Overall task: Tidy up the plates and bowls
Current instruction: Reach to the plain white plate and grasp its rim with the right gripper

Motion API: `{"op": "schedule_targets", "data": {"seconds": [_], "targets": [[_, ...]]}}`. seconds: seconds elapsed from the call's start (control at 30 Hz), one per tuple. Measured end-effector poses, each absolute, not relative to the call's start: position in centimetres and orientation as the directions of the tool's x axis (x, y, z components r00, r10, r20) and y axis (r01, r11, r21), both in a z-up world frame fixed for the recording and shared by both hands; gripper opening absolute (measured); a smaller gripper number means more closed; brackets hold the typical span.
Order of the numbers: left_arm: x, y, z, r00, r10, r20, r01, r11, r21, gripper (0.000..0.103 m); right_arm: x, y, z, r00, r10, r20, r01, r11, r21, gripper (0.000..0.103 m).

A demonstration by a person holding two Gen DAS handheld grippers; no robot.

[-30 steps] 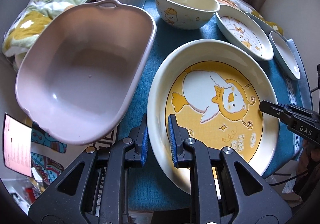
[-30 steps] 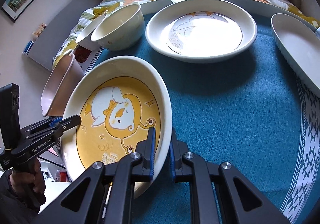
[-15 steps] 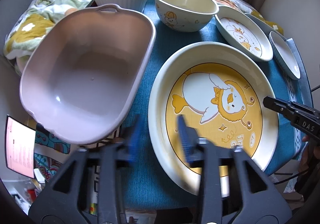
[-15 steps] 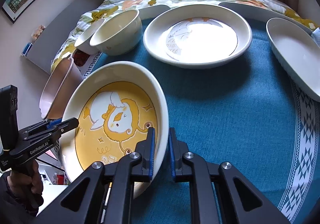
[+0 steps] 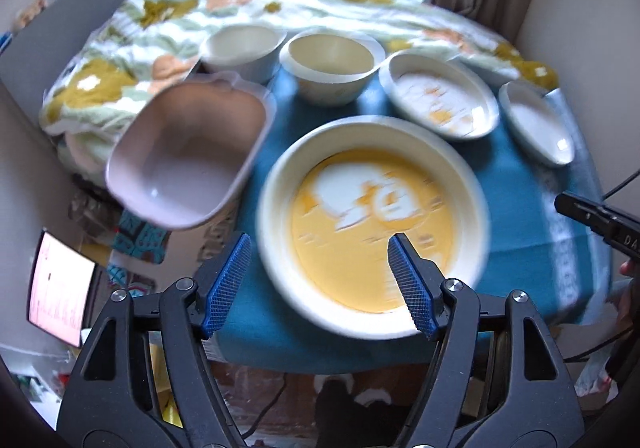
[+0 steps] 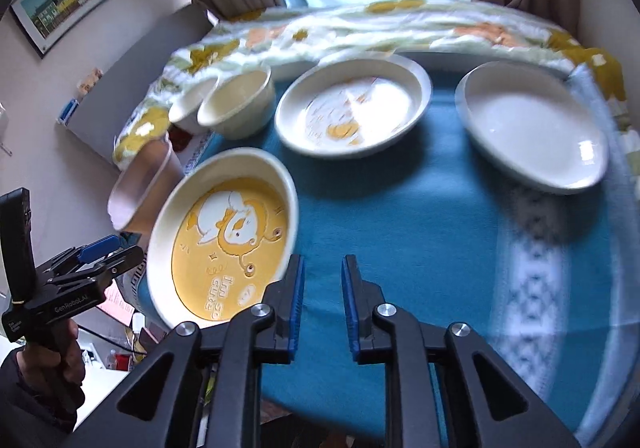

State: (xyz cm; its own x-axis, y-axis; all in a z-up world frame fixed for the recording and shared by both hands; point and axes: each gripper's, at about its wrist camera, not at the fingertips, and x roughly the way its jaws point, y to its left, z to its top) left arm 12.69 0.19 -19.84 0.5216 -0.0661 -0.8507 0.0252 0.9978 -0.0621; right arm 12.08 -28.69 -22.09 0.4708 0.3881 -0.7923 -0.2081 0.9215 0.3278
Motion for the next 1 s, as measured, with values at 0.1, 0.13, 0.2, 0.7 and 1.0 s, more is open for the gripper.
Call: {"op": "schedule_targets", "data": {"seconds": [0.1, 0.13, 0.2, 0.7, 1.0], "targets": [[13.1, -3.4, -17.3, 0.561, -0.117, -0.82, 0.087, 0.993, -0.082, 0.074, 11.1, -32.0, -19.9, 0.517, 0.355, -0.779, -0.175, 0.934, 0.31, 0.017], [13.6, -5.3, -16.4, 0.575, -0.147, -0.805, 0.126, 0.988, -0.091, 0.076, 11.0, -33.1, -19.4, 0.526, 0.344, -0.778, -0.162, 0.938, 0.306, 0.017], [14.5, -8.3, -15.1, 0.59, -0.202, -0.782, 0.194, 0.975, -0.106, 0.091, 10.8, -34.8, -18.8, 0.543, 0.321, -0.776, -0.138, 0.946, 0.294, 0.039], [31.6, -24.0, -16.2, 0.341, -0.456, -0.822, 0.517, 0.821, -0.241, 0.102, 16.0, -45.2, -20.9, 0.556, 0.273, -0.785, 0.217, 0.864, 0.455, 0.103], [40.5, -27.5, -23.6, 0.16, -0.442, -0.883, 0.578, 0.767, -0.279, 0.087, 20.7, -46.8, -26.0, 0.529, 0.242, -0.813, 0.411, 0.766, 0.495, 0.103]]}}
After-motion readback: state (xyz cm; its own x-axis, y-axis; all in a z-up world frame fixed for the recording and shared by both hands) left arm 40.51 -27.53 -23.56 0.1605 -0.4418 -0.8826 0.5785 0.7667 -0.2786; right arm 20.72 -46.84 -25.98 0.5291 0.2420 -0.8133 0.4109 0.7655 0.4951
